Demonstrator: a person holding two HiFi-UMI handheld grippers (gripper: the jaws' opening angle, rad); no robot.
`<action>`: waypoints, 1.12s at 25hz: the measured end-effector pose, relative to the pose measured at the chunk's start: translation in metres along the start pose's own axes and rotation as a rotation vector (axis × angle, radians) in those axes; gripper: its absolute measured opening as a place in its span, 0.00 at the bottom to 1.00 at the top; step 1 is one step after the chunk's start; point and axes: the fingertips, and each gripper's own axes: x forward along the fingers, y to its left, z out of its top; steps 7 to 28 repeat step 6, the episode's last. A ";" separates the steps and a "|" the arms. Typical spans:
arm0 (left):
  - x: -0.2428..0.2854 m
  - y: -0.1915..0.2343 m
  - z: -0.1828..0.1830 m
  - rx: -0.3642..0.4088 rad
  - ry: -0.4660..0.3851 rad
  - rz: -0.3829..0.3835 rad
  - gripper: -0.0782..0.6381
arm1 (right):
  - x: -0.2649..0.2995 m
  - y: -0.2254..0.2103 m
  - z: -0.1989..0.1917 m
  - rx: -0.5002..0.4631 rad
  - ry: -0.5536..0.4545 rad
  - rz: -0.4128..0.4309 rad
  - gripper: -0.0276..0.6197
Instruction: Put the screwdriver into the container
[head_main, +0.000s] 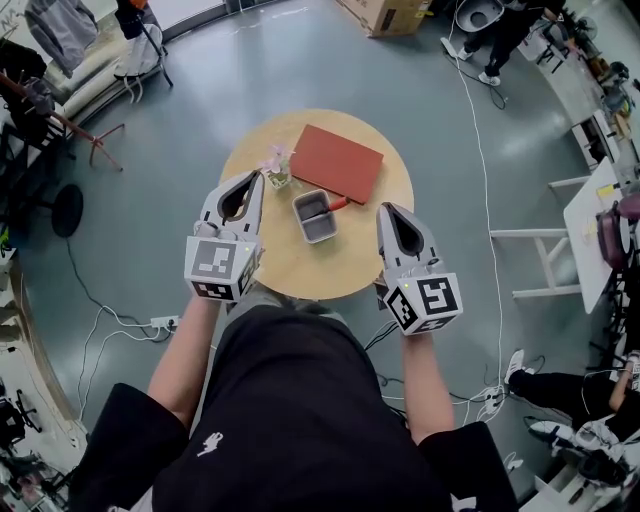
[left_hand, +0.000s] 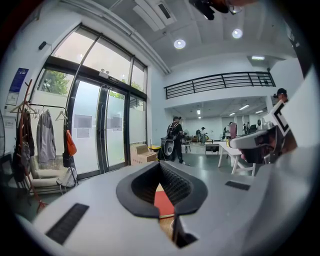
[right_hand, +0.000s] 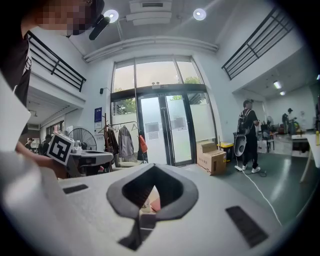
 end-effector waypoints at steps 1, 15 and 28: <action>0.000 0.000 0.000 0.002 0.001 -0.001 0.11 | 0.000 0.000 0.000 0.000 0.001 0.000 0.05; 0.002 -0.004 -0.001 0.018 0.008 -0.007 0.11 | 0.000 -0.002 -0.001 0.004 0.007 -0.002 0.05; 0.002 -0.004 -0.001 0.018 0.008 -0.007 0.11 | 0.000 -0.002 -0.001 0.004 0.007 -0.002 0.05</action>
